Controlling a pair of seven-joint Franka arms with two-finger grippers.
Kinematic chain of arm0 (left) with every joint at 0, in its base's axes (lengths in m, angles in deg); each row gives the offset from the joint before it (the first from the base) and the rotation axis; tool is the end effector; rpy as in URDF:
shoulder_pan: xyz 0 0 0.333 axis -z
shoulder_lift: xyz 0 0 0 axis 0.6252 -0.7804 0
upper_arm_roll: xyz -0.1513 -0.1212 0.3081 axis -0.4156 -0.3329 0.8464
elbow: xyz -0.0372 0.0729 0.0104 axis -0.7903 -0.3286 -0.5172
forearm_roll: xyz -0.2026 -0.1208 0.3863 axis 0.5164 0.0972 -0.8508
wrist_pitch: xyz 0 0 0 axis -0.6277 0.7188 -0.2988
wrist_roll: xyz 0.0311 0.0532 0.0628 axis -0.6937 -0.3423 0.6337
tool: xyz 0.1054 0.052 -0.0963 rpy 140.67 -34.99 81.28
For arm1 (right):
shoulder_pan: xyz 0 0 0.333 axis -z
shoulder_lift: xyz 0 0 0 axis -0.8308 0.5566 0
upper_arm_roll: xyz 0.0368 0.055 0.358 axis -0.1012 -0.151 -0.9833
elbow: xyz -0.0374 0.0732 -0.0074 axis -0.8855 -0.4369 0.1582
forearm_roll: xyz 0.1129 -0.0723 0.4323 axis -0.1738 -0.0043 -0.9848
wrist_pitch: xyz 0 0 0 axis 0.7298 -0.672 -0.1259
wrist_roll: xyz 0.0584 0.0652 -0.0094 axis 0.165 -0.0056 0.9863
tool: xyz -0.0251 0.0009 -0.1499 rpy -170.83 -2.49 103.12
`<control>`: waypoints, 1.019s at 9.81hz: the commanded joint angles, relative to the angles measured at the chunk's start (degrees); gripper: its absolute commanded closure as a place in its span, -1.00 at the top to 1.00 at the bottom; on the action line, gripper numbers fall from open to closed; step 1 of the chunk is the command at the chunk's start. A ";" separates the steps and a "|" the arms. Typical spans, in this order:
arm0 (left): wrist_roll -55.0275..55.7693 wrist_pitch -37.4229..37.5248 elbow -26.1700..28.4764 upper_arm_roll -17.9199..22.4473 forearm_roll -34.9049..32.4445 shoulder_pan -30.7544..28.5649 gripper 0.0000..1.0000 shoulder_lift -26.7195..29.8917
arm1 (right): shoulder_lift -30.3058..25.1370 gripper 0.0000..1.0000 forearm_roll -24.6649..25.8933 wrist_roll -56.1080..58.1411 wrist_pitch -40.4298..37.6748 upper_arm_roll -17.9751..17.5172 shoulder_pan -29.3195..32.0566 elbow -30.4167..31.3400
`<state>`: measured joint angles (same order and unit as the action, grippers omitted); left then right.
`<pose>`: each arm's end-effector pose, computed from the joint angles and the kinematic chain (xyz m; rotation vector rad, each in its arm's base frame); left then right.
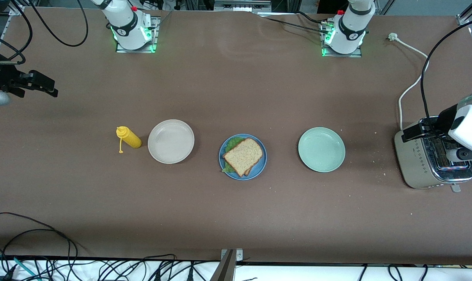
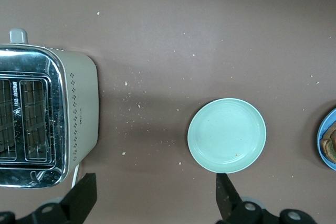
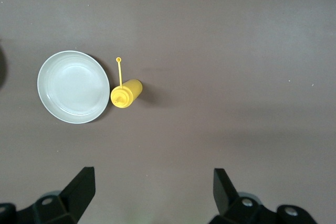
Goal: Make sandwich in blue plate with both arms
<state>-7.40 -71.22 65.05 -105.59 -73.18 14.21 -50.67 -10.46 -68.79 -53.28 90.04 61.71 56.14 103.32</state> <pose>0.7132 0.0071 0.5336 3.1187 0.2078 -0.0938 0.6118 -0.0108 0.5922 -3.1271 -0.0296 0.0852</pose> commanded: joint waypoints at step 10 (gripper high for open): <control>-1.66 1.27 -1.03 -0.55 -0.60 -0.91 1.00 -0.04 | -0.10 1.00 0.22 -0.18 -2.12 -0.07 -0.32 -1.29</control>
<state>-7.48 -71.16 65.04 -105.63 -73.18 14.16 -50.67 -10.45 -68.79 -53.28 89.71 61.70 56.08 103.26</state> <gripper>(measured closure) 0.000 0.000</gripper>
